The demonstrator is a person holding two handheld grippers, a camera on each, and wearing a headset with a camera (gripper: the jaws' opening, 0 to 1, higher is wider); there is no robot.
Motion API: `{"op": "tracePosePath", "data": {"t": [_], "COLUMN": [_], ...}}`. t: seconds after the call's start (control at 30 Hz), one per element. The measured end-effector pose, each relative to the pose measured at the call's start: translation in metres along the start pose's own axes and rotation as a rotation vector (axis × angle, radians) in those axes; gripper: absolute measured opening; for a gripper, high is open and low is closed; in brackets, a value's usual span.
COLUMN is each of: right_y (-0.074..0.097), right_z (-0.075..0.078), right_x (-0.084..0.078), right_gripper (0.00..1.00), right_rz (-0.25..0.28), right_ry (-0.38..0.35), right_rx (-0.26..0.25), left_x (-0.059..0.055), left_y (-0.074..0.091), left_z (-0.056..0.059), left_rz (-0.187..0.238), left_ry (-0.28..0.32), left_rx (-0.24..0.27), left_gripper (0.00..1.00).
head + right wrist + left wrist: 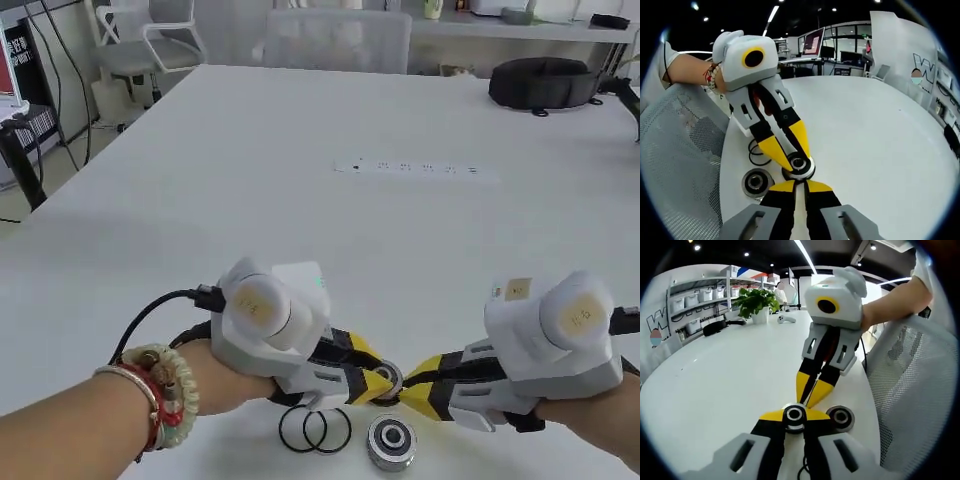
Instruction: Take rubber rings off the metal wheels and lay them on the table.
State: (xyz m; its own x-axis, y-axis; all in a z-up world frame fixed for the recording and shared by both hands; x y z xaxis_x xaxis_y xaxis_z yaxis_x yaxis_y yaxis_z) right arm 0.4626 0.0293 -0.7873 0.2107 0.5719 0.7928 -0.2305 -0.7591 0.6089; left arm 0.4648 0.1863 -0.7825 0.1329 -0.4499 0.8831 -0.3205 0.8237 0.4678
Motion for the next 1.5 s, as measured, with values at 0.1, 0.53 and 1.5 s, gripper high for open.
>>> {"op": "tracePosePath", "data": {"t": [0.1, 0.53, 1.5], "right_y": [-0.001, 0.002, 0.004], "right_z": [0.001, 0.011, 0.009], "right_x": [0.001, -0.001, 0.002], "right_gripper": [0.0, 0.0, 0.0], "right_rz": [-0.006, 0.028, 0.145], "right_ry": [-0.003, -0.271, -0.735], "right_rx": [-0.012, -0.053, -0.019], "left_x": [0.0, 0.0, -0.003], "left_y": [0.0, 0.001, 0.001], "left_z": [0.0, -0.001, 0.0], "left_rz": [0.0, -0.006, 0.024], "left_ry": [0.0, -0.005, 0.001], "left_rx": [0.003, 0.008, 0.014], "left_gripper": [0.08, 0.08, 0.08]}}
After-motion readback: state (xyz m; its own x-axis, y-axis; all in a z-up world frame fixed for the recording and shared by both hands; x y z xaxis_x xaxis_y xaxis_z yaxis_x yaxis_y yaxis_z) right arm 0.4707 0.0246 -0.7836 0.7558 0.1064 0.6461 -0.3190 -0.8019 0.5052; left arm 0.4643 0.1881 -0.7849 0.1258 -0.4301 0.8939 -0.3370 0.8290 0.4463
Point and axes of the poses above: the centre of the closed fingertips' face, and the gripper's own axes: y roughly backward along the fingers, z roughly to its right, x roughly out of its top, the point moved 10 cm from there along y, roughly backward along the fingers, and after that the axes turned 4 degrees about z, right-handed, at the moved point
